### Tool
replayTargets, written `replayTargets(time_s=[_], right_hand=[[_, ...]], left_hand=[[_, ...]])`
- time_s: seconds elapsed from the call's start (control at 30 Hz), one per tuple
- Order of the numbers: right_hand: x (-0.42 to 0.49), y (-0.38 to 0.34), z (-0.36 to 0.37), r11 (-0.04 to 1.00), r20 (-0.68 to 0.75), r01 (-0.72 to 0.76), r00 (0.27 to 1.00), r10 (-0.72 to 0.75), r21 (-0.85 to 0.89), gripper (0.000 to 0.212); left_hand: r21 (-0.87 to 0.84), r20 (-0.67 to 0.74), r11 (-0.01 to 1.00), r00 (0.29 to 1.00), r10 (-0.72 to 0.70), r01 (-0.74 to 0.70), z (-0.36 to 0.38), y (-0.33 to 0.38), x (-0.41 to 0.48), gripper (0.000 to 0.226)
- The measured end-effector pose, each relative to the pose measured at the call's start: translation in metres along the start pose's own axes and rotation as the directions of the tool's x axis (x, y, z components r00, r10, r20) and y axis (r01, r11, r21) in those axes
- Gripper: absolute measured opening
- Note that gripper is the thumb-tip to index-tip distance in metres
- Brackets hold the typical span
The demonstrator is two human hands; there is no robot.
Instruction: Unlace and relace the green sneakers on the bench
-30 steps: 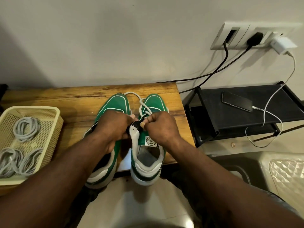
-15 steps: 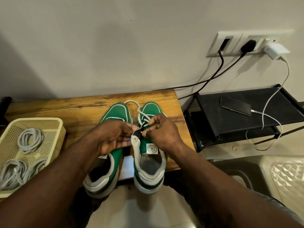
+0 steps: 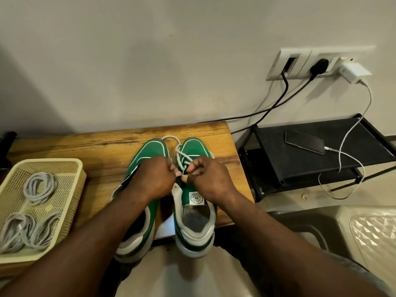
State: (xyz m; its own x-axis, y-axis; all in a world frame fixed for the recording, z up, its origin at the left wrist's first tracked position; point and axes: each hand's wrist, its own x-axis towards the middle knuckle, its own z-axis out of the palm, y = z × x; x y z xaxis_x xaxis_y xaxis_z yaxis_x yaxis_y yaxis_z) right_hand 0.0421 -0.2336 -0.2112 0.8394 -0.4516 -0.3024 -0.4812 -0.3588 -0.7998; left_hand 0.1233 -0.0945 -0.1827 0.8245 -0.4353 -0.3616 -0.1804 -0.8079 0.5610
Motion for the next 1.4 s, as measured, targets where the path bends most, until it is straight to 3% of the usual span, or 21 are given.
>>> replayTargets(time_s=[0.07,0.13,0.27,0.4,0.5,0.57,0.67,0.83,1.0,1.13,1.2,1.3,1.4], right_hand=[[0.0,-0.003,-0.001,0.987,0.047,0.064,0.997,-0.058,-0.148,0.031],[0.0,-0.005,-0.002,0.969,0.073,0.097,0.994,-0.082,-0.228,0.039],[-0.003,-0.006,-0.001,0.932,0.073,0.204,0.979,-0.191,-0.301,0.043],[-0.009,-0.009,-0.003,0.827,-0.089,0.315,0.913,-0.398,-0.467,0.054],[-0.011,-0.011,-0.001,0.809,-0.121,0.237,0.928,-0.352,-0.537,0.054],[-0.014,-0.011,0.003,0.774,-0.116,0.195,0.938,-0.327,-0.602,0.054],[-0.016,-0.01,0.005,0.758,-0.148,0.154,0.938,-0.313,-0.634,0.059],[-0.014,-0.009,0.001,0.734,-0.151,0.103,0.95,-0.272,-0.671,0.071],[-0.011,-0.01,0.0,0.765,-0.166,0.121,0.943,-0.287,-0.632,0.071],[-0.01,-0.013,-0.004,0.84,-0.177,0.109,0.956,-0.236,-0.531,0.049],[-0.009,-0.017,-0.007,0.84,-0.166,0.107,0.96,-0.227,-0.532,0.037],[-0.008,-0.025,-0.012,0.818,-0.144,0.116,0.961,-0.235,-0.563,0.032],[-0.009,-0.03,-0.021,0.784,-0.134,0.099,0.965,-0.226,-0.613,0.031]], left_hand=[[0.251,-0.053,0.965,0.994,0.092,-0.076,-0.002,0.003,0.001,0.016],[0.364,-0.086,0.927,0.988,0.127,-0.087,-0.008,0.007,-0.002,0.007],[0.365,-0.13,0.929,0.984,0.125,-0.069,-0.018,0.01,-0.007,0.006],[0.285,-0.131,0.958,0.988,0.087,-0.047,-0.024,0.01,-0.006,0.011],[0.245,-0.122,0.968,0.989,0.087,-0.055,-0.021,0.011,-0.008,0.014],[0.338,-0.161,0.938,0.978,0.136,-0.075,-0.02,0.018,-0.015,0.003],[0.449,-0.212,0.888,0.954,0.213,-0.099,-0.026,0.025,-0.025,0.01],[0.331,-0.316,0.94,0.928,0.199,-0.089,-0.045,0.026,-0.029,0.01],[-0.084,-0.418,0.986,0.903,0.099,-0.147,-0.062,0.015,-0.031,0.016],[-0.222,-0.163,0.975,0.987,-0.006,-0.031,-0.053,0.009,-0.021,0.014],[-0.28,-0.072,0.96,0.996,-0.05,0.028,-0.044,0.01,-0.015,0.009],[-0.127,-0.057,0.992,0.998,0.01,-0.017,-0.036,0.015,-0.013,0.034],[-0.012,-0.061,0.997,0.995,0.075,-0.076,-0.033,0.02,-0.012,0.025]])
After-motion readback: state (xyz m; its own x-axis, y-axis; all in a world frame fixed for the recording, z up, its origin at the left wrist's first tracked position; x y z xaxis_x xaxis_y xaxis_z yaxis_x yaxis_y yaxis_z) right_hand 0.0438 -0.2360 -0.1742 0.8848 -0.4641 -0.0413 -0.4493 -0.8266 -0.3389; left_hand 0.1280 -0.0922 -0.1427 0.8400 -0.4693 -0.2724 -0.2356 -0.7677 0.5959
